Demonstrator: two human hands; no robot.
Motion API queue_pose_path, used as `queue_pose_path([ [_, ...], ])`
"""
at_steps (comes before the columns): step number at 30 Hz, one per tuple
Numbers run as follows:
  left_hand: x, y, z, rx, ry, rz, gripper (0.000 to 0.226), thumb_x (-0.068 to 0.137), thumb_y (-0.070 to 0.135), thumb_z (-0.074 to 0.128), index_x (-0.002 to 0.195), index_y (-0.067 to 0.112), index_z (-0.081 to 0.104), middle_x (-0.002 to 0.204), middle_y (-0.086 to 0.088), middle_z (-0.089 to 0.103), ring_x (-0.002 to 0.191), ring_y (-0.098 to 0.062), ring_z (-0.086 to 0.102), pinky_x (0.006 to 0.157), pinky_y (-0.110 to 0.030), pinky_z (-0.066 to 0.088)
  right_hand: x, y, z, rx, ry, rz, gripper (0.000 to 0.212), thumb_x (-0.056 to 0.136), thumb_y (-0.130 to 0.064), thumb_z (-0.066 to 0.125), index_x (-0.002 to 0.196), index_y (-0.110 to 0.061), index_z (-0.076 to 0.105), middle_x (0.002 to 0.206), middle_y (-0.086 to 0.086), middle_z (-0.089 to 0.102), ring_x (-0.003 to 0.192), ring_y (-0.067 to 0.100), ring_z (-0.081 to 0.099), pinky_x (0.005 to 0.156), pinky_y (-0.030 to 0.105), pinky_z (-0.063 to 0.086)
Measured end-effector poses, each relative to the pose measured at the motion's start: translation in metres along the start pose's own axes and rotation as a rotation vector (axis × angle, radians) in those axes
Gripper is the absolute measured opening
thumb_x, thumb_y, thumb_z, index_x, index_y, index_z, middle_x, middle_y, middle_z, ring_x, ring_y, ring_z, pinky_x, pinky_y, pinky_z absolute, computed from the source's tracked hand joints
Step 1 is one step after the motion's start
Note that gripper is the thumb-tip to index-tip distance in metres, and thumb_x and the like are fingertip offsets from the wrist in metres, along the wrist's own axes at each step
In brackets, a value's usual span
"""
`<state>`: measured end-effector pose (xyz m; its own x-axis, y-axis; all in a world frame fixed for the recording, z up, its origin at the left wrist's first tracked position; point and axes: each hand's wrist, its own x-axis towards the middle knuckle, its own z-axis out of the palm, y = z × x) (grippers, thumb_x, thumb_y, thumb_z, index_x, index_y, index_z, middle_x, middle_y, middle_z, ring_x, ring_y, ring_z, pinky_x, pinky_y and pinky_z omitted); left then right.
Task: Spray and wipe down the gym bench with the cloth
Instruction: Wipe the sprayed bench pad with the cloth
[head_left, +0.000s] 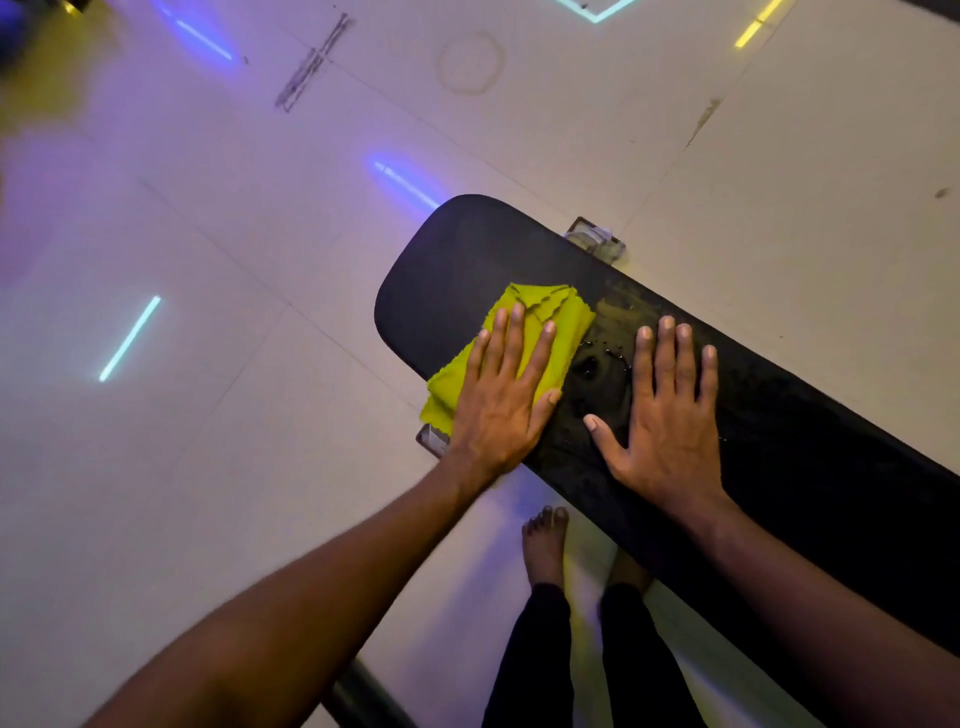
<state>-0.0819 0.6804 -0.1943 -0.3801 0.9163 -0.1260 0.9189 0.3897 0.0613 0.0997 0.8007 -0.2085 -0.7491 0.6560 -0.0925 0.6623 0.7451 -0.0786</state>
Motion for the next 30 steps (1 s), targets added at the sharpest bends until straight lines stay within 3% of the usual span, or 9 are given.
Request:
queue_pose_path([
  [7,0.088,-0.007,-0.013,0.013,0.031,0.247,0.063,0.107,0.052,0.024,0.164,0.026,0.017,0.172,-0.012,0.012,0.16,-0.027,0.009,0.128,-0.046,0.016,-0.001,0.0,0.001,-0.009,0.0,-0.002,0.105,0.095,-0.074,0.029,0.167,-0.002,0.002,0.176,0.023,-0.002,0.164,0.039,-0.001,0.13,0.064,0.011],
  [11,0.039,-0.022,-0.003,-0.038,0.064,0.038,0.063,0.108,0.05,0.023,0.164,0.023,0.014,0.172,-0.014,0.008,0.16,-0.029,0.003,0.128,-0.049,0.013,-0.008,0.002,-0.004,0.021,-0.013,-0.008,0.105,0.095,-0.073,0.033,0.167,-0.002,0.004,0.176,0.022,-0.001,0.165,0.039,0.0,0.13,0.064,0.011],
  [14,-0.005,0.007,0.007,-0.034,0.016,-0.099,0.068,0.107,0.052,0.021,0.164,0.018,0.012,0.171,-0.02,0.004,0.16,-0.033,0.0,0.129,-0.049,0.009,-0.019,0.001,-0.003,0.015,-0.024,-0.004,0.105,0.095,-0.073,0.035,0.167,-0.002,0.006,0.176,0.023,0.0,0.164,0.04,0.0,0.13,0.064,0.012],
  [17,0.009,0.029,0.005,-0.061,0.011,0.019,0.069,0.107,0.055,0.019,0.164,0.018,0.013,0.171,-0.021,0.005,0.159,-0.034,0.001,0.129,-0.049,0.01,-0.022,0.0,-0.001,0.016,-0.008,-0.004,0.106,0.094,-0.072,0.036,0.167,-0.001,0.006,0.176,0.024,0.0,0.164,0.041,0.0,0.13,0.065,0.01],
  [21,0.045,0.0,0.001,-0.017,0.061,0.187,0.064,0.107,0.051,0.024,0.164,0.023,0.015,0.172,-0.014,0.011,0.16,-0.028,0.007,0.128,-0.047,0.014,-0.023,0.0,0.005,0.0,-0.003,-0.008,0.105,0.096,-0.073,0.031,0.167,-0.002,0.002,0.176,0.024,-0.002,0.164,0.041,-0.001,0.13,0.065,0.01],
  [23,0.032,-0.014,0.004,-0.015,0.096,0.121,0.062,0.108,0.05,0.022,0.164,0.023,0.015,0.172,-0.012,0.01,0.16,-0.026,0.006,0.129,-0.045,0.012,-0.023,0.001,0.006,-0.008,-0.01,-0.012,0.104,0.096,-0.074,0.028,0.167,-0.002,0.001,0.175,0.024,-0.004,0.164,0.041,-0.002,0.13,0.065,0.01],
  [28,-0.025,0.025,0.015,-0.122,0.078,-0.295,0.066,0.107,0.051,0.016,0.164,0.018,0.012,0.172,-0.017,0.003,0.16,-0.031,0.0,0.129,-0.049,0.011,-0.025,-0.002,0.001,0.004,-0.024,-0.004,0.104,0.097,-0.072,0.031,0.167,-0.001,0.001,0.175,0.025,-0.003,0.164,0.042,-0.002,0.129,0.066,0.01],
  [30,-0.02,0.04,0.014,-0.126,0.062,-0.267,0.068,0.106,0.053,0.015,0.164,0.017,0.012,0.171,-0.019,0.003,0.16,-0.034,0.0,0.129,-0.049,0.01,-0.025,-0.003,0.0,0.002,-0.023,-0.01,0.105,0.097,-0.072,0.033,0.166,0.0,0.001,0.175,0.026,-0.002,0.164,0.043,-0.001,0.129,0.066,0.01],
])
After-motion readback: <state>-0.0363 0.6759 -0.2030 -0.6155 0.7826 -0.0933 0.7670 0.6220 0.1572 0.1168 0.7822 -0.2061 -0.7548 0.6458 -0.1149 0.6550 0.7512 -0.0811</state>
